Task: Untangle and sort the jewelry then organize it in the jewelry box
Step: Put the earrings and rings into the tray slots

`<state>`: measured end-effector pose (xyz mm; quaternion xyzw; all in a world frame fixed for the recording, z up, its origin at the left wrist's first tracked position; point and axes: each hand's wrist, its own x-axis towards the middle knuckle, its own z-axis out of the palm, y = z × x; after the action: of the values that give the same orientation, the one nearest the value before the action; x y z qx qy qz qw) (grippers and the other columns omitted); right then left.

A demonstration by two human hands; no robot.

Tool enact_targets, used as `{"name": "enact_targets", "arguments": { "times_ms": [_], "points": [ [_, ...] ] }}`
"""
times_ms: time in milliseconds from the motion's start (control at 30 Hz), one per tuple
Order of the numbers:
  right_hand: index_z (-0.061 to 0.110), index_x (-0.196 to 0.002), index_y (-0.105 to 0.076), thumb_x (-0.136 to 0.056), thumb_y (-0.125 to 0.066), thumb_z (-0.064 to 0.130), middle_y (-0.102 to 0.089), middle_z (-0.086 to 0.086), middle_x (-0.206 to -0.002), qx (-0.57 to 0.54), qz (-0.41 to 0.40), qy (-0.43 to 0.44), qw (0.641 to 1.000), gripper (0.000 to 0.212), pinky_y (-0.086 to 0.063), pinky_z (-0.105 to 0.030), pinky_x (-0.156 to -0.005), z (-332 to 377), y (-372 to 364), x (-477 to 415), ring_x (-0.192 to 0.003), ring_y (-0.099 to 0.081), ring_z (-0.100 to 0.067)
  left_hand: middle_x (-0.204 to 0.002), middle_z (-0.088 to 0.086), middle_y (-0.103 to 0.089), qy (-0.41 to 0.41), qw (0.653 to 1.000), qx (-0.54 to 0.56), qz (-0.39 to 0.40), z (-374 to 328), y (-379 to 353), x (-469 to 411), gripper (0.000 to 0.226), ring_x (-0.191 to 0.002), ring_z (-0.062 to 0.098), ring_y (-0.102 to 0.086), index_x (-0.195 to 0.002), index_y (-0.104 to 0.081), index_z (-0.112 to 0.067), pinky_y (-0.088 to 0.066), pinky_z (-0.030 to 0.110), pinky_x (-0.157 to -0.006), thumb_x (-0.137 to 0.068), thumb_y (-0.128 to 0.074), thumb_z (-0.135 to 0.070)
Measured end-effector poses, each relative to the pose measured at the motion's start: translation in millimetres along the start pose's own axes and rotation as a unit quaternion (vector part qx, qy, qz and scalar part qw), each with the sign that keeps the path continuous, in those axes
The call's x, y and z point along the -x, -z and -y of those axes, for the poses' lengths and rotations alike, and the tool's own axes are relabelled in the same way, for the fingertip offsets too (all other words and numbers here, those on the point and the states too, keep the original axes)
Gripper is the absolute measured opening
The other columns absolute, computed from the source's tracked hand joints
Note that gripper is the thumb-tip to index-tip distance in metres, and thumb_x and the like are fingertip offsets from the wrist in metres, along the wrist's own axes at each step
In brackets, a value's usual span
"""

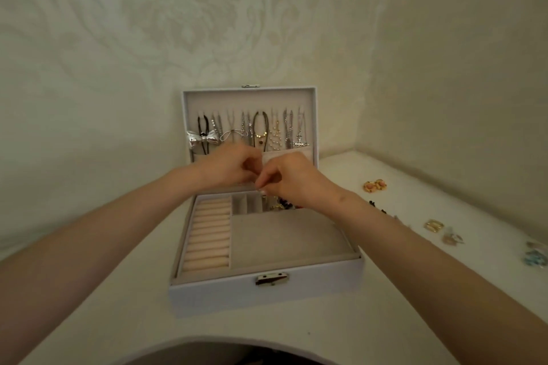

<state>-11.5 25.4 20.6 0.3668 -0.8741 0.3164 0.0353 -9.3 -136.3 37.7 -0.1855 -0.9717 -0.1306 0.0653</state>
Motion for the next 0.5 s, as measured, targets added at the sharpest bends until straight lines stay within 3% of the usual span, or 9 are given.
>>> {"name": "enact_targets", "arguments": {
  "times_ms": [133,267,500],
  "points": [
    [0.011,-0.097,-0.076,-0.082,-0.064,0.000,-0.071,-0.008,-0.105,0.081,0.034,0.036,0.995,0.023,-0.043,-0.021,-0.085,-2,-5,2,-0.097,-0.063,-0.021,-0.079,-0.006,-0.062,-0.022,0.999,-0.009,0.021,-3,-8,-1,0.004,-0.076,0.010,-0.058,-0.086,-0.066,-0.015,-0.037,0.009,-0.059,-0.083,-0.066,-0.013],
    [0.012,-0.100,-0.076,-0.083,-0.060,-0.002,-0.069,-0.009,-0.110,0.111,0.060,0.031,0.992,0.027,-0.042,-0.023,-0.086,-5,-9,2,-0.103,-0.061,-0.024,-0.091,0.003,-0.072,-0.023,0.999,-0.041,0.026,-4,-15,-5,0.012,-0.084,0.017,-0.063,-0.093,-0.071,-0.013,-0.046,0.026,-0.074,-0.083,-0.066,-0.014],
    [0.010,-0.096,-0.076,-0.081,-0.066,-0.002,-0.071,-0.007,-0.104,0.091,0.035,0.033,0.995,0.022,-0.040,-0.015,-0.079,-5,-14,2,-0.099,-0.063,-0.019,-0.092,0.005,-0.071,-0.021,0.999,-0.033,0.013,-4,-18,-4,0.015,-0.076,0.008,-0.052,-0.094,-0.071,-0.011,-0.030,0.016,-0.061,-0.081,-0.064,-0.006]
  ]
}}
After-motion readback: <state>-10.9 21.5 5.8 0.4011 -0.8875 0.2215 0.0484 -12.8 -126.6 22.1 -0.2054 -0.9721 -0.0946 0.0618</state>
